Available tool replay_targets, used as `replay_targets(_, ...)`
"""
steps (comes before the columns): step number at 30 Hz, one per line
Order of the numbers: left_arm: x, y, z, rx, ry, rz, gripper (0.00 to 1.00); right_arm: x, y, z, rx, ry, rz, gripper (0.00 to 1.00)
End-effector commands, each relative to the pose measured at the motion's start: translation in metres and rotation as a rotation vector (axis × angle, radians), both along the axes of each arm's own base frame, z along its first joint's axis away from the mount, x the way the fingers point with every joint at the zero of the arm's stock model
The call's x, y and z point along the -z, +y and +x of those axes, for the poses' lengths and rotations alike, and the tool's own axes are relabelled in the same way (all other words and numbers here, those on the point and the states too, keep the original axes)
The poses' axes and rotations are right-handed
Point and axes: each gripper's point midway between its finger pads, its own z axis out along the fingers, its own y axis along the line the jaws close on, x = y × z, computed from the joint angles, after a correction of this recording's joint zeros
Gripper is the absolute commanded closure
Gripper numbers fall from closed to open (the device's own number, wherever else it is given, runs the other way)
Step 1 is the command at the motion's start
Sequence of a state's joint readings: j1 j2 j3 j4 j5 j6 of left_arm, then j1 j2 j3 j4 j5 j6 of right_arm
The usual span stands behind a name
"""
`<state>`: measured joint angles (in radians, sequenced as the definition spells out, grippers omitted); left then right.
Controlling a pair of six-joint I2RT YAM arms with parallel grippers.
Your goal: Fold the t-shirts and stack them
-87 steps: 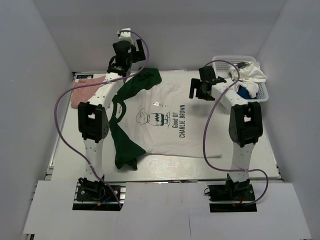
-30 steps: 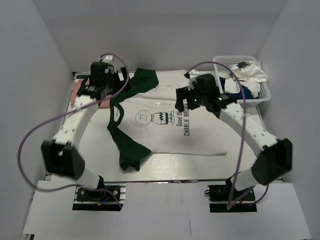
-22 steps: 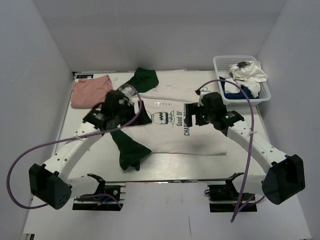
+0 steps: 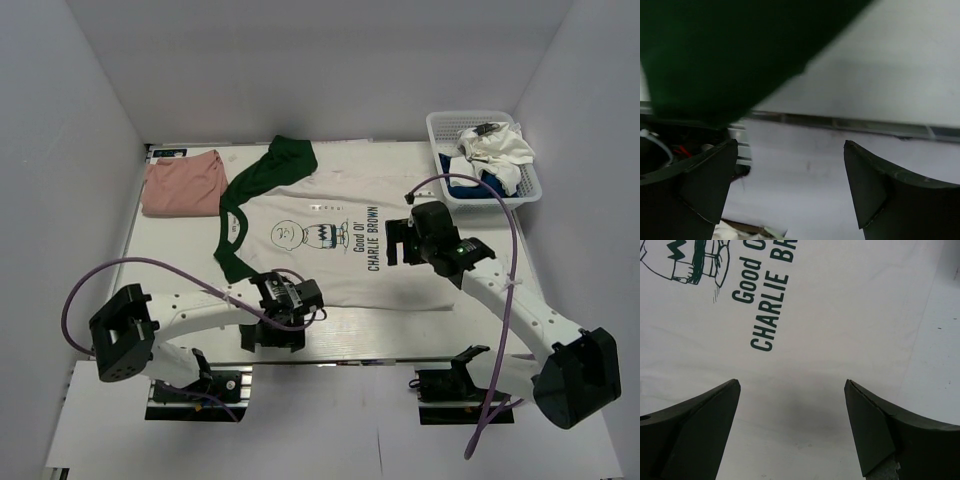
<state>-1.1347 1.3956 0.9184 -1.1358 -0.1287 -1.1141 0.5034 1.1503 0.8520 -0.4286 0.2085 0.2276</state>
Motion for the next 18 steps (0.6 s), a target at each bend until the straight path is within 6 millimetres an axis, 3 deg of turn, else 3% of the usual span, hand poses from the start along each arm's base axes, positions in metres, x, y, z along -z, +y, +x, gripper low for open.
replay_targets(1, -0.006, 0.035, 0.02, -0.137, -0.174, 0.12, 0.03, -0.009, -0.01, 0.002, 0.029, -0.039, -0.015, 0.1)
replay_targets(3, 0.001, 0.043, 0.028, -0.161, -0.221, 0.122, 0.05, -0.011, -0.008, 0.001, 0.015, -0.044, -0.011, 0.1)
replay_targets(13, 0.019, 0.003, 0.07, -0.149, -0.37, 0.02, 0.14, -0.008, -0.011, 0.0, 0.02, -0.035, -0.03, 0.1)
replay_targets(17, 0.023, 0.0, 0.074, -0.15, -0.371, 0.021, 0.26, -0.008, -0.015, 0.001, 0.034, -0.036, -0.045, 0.1)
replay_targets(18, 0.023, 0.002, 0.075, -0.159, -0.371, 0.023, 0.35, -0.007, -0.015, 0.001, 0.035, -0.039, -0.051, 0.1)
